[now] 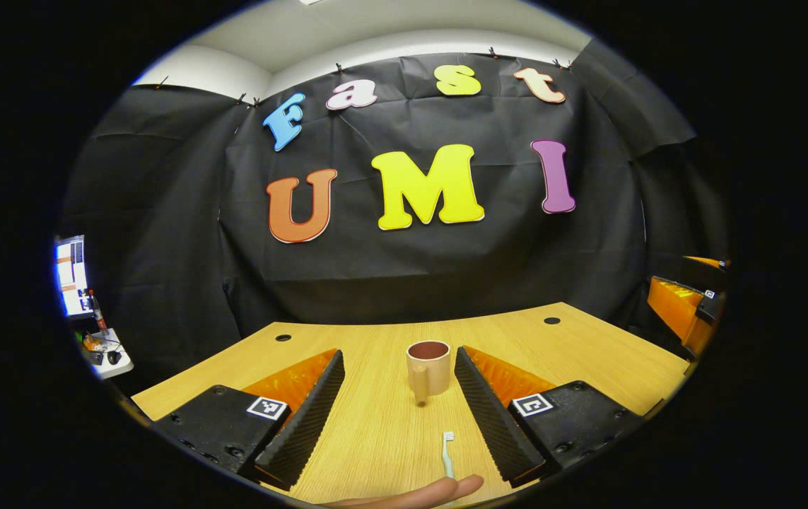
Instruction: Put the toothbrush and toothpaste on the desktop into the cup, then pick up the cup and place it on the coaster on the desktop.
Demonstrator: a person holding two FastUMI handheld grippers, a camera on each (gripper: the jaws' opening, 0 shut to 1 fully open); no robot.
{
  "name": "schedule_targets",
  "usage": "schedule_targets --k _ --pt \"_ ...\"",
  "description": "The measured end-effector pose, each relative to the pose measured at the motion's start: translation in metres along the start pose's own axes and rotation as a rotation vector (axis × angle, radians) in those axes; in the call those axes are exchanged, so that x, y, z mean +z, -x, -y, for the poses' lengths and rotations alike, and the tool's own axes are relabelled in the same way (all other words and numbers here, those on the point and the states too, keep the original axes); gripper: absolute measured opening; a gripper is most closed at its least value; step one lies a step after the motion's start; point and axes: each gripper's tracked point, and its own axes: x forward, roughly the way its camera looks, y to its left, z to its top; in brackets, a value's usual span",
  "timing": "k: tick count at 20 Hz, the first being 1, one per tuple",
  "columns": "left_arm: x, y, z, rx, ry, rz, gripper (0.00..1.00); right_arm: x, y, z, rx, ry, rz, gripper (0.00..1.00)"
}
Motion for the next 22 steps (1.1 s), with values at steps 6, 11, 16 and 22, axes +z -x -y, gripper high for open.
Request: schedule_targets --k 6,11,16,22 --pt "-0.002 0.001 0.005 -0.018 0.003 -0.002 0.99 0.001 0.002 -0.003 0.002 0.007 0.006 0.95" --pt "-0.008 -0.001 0.011 -0.035 0.017 -0.032 0.99 -0.001 0.000 -0.006 0.007 0.013 0.001 0.97" --pt "-0.041 -0.006 0.025 -0.080 0.047 -0.149 0.99 -0.009 -0.004 -0.005 0.012 -0.001 -0.027 0.95" --pt "-0.117 -0.006 0.061 -0.198 0.091 -0.453 1.00 -0.021 -0.010 -0.012 0.025 -0.007 -0.066 0.95"
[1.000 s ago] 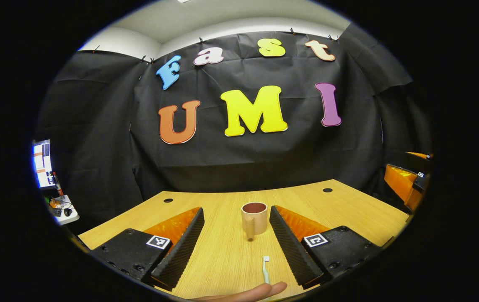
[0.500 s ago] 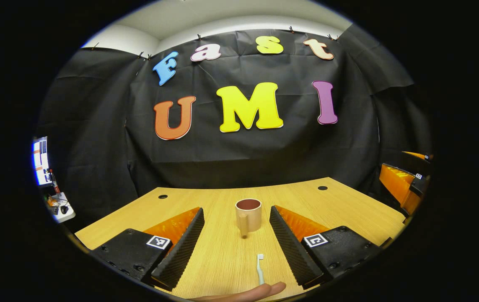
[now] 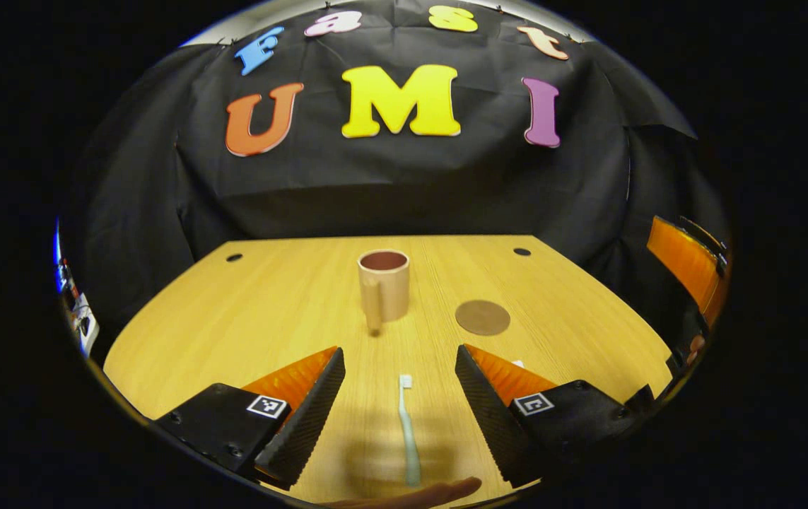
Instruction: Put the toothbrush and toothpaste on the desktop into the cup, then pick up the cup and place it on the coaster on the desktop.
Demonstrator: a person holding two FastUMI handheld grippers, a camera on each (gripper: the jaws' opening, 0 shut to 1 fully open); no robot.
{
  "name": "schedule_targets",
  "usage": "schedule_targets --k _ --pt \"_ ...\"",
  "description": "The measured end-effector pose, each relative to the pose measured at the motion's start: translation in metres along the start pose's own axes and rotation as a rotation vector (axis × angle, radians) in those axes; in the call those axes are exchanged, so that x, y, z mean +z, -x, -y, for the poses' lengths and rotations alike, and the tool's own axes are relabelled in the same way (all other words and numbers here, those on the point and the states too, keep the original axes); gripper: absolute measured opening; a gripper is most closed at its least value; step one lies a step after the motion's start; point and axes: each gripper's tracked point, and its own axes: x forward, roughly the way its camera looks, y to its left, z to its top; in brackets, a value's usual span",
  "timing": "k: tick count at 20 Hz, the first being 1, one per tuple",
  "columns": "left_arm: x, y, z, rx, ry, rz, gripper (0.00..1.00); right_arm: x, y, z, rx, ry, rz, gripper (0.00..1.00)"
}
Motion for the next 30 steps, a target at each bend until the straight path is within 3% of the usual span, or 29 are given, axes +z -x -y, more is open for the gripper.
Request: schedule_targets --k 8,9,11,12,13,16,17,22,23,30 --pt "-0.057 -0.023 0.007 -0.002 -0.007 -0.223 1.00 -0.018 -0.010 -0.008 0.020 -0.009 -0.063 0.95" --pt "-0.062 -0.027 0.007 0.000 -0.013 -0.228 0.91 -0.022 -0.011 -0.011 0.027 -0.010 -0.073 0.95" --pt "-0.062 -0.028 0.009 -0.008 -0.023 -0.218 0.82 -0.028 -0.011 -0.013 0.031 -0.013 -0.090 0.95" --pt "-0.062 -0.029 0.012 -0.015 -0.023 -0.215 0.84 -0.029 -0.011 -0.014 0.032 -0.015 -0.098 0.95" --pt "-0.064 -0.029 0.014 -0.024 -0.022 -0.216 0.69 -0.031 -0.013 -0.015 0.035 -0.018 -0.106 0.95" --pt "-0.064 -0.030 0.017 -0.045 0.000 -0.222 0.49 -0.035 -0.015 -0.018 0.043 -0.030 -0.129 0.95" --pt "-0.065 -0.031 0.015 -0.042 -0.003 -0.222 0.39 -0.037 -0.015 -0.017 0.043 -0.034 -0.133 0.95" --pt "-0.066 -0.032 0.006 -0.028 0.000 -0.224 0.12 -0.042 -0.016 -0.017 0.040 -0.052 -0.160 0.95" --pt "-0.065 -0.031 0.006 -0.033 0.002 -0.222 0.04 -0.044 -0.016 -0.018 0.040 -0.053 -0.168 0.95" --pt "-0.044 -0.020 0.008 -0.062 0.015 -0.152 0.03 -0.064 -0.013 -0.039 0.077 -0.049 -0.242 0.95"
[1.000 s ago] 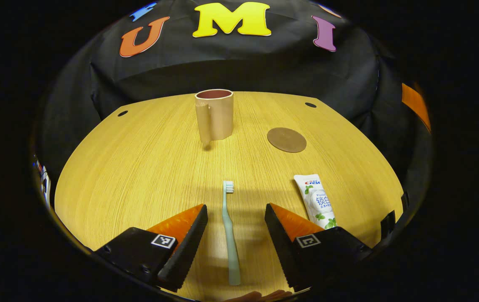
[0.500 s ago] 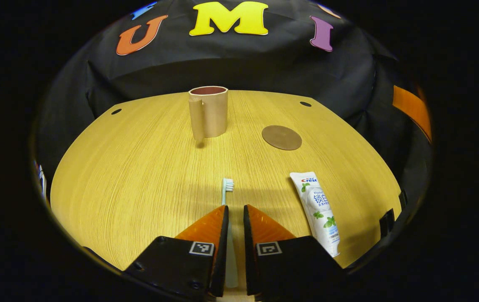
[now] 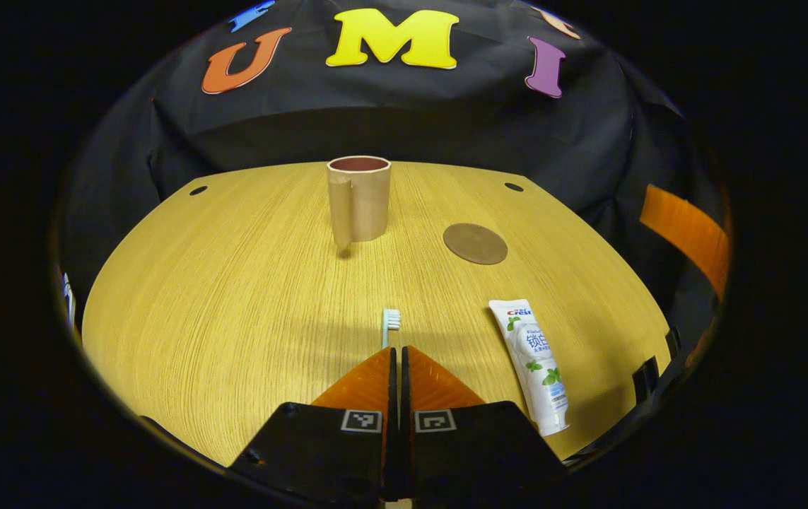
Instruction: Put the toothbrush and toothpaste on the desktop into the cup, then pick up the cup and place it on the coaster on the desktop.
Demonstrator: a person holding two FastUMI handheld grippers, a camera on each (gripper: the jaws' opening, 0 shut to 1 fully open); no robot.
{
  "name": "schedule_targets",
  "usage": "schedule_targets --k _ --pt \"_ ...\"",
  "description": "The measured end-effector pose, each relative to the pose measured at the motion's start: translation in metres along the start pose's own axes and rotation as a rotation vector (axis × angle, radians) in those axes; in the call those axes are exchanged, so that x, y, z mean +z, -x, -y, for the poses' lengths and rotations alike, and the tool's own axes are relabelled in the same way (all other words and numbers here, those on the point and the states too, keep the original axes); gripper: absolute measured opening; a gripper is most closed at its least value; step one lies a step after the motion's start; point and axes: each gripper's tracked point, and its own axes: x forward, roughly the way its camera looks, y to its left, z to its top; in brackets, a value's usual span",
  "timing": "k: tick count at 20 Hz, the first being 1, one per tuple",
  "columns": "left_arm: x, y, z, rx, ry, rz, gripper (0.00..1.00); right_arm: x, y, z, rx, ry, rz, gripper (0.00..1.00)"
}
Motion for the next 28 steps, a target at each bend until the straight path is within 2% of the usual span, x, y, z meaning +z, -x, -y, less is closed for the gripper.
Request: schedule_targets --k 3,7,8,11,12,14,15,17,18,23,25,26,27,28 --pt "0.007 0.008 0.000 0.000 -0.005 0.028 0.03 -0.013 -0.004 -0.007 -0.001 0.032 -0.024 0.97" --pt "-0.014 0.005 -0.004 -0.006 0.025 -0.050 0.03 -0.025 -0.009 -0.015 0.013 0.053 -0.060 0.98" --pt "-0.020 0.001 -0.007 0.003 0.036 -0.078 0.03 -0.024 -0.008 -0.015 0.011 0.053 -0.061 0.95" --pt "-0.015 0.000 -0.009 0.017 0.032 -0.059 0.05 -0.027 -0.008 -0.020 0.022 0.057 -0.065 0.95" --pt "-0.014 0.001 -0.007 0.013 0.026 -0.053 0.08 -0.027 -0.008 -0.019 0.022 0.058 -0.063 0.95" --pt "-0.015 0.002 0.002 -0.016 0.020 -0.055 0.20 -0.026 -0.008 -0.020 0.024 0.059 -0.061 0.95" --pt "-0.017 0.002 0.002 -0.014 0.007 -0.062 0.32 -0.028 -0.009 -0.020 0.023 0.060 -0.062 0.95" --pt "-0.021 0.000 0.004 -0.009 0.008 -0.075 0.44 -0.030 -0.010 -0.020 0.021 0.061 -0.068 0.95" --pt "-0.024 -0.001 0.006 -0.019 0.015 -0.091 0.45 -0.031 -0.010 -0.020 0.021 0.061 -0.072 0.95" --pt "-0.034 -0.003 0.014 -0.053 -0.012 -0.119 0.44 -0.033 -0.011 -0.016 0.007 0.057 -0.082 0.95" --pt "-0.038 -0.007 0.015 -0.047 -0.046 -0.119 0.20 -0.033 -0.010 -0.017 0.005 0.056 -0.086 0.95" --pt "-0.038 -0.006 0.014 -0.036 -0.061 -0.121 0.17 -0.034 -0.011 -0.017 0.004 0.057 -0.088 0.95" --pt "-0.035 -0.007 0.014 -0.039 -0.055 -0.110 0.09 -0.033 -0.010 -0.017 0.002 0.058 -0.089 0.96" --pt "-0.035 -0.007 0.013 -0.041 -0.046 -0.109 0.08 -0.035 -0.009 -0.017 0.001 0.060 -0.091 0.97"
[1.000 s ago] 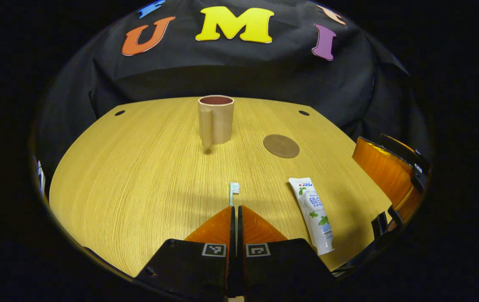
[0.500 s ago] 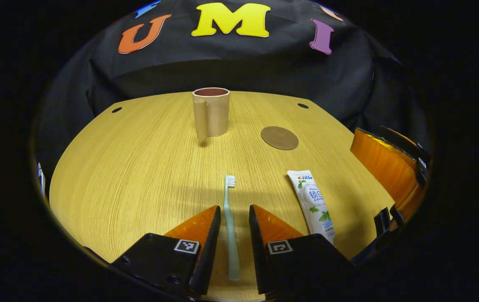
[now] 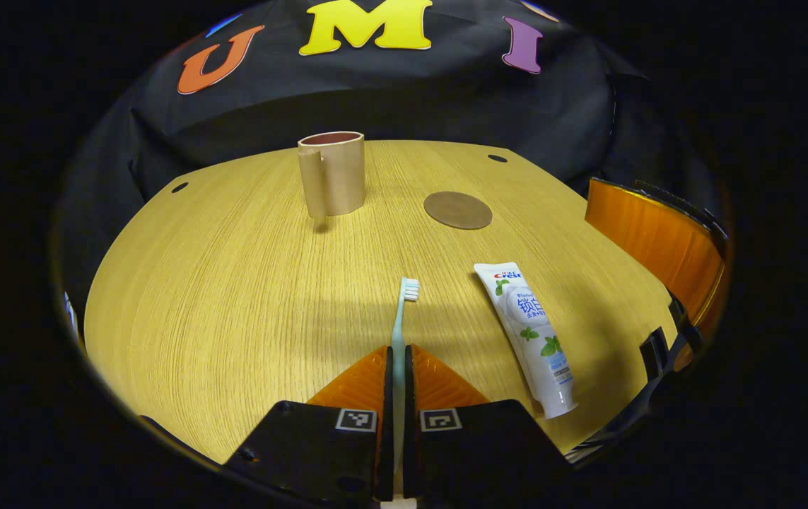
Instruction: Put the toothbrush and toothpaste on the desktop into the cup, then pick up the cup and place it on the coaster on the desktop.
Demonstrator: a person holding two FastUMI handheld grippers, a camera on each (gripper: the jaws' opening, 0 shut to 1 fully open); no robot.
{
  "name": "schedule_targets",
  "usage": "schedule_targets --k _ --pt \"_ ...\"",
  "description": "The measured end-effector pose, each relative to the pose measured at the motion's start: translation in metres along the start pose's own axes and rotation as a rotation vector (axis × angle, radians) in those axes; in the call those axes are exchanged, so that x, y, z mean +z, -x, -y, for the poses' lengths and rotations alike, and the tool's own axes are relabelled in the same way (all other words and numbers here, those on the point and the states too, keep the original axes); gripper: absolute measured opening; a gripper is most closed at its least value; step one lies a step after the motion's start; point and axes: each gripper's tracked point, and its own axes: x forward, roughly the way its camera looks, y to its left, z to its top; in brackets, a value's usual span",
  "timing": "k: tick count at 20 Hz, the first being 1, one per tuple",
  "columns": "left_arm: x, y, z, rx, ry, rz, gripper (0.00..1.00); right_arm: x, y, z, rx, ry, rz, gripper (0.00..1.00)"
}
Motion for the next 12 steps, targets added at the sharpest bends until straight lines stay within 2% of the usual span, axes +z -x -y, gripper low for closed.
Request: schedule_targets --k 5,7,12 --pt "0.005 0.005 -0.005 -0.004 0.032 0.045 0.04 -0.004 0.004 -0.001 0.001 0.006 -0.008 0.93" --pt "0.014 0.011 -0.006 -0.001 0.038 0.086 0.04 -0.005 0.002 0.001 -0.001 -0.004 -0.013 0.95" --pt "0.063 0.045 -0.022 0.074 0.051 0.314 0.04 -0.026 -0.004 -0.007 0.023 -0.036 -0.072 0.95"
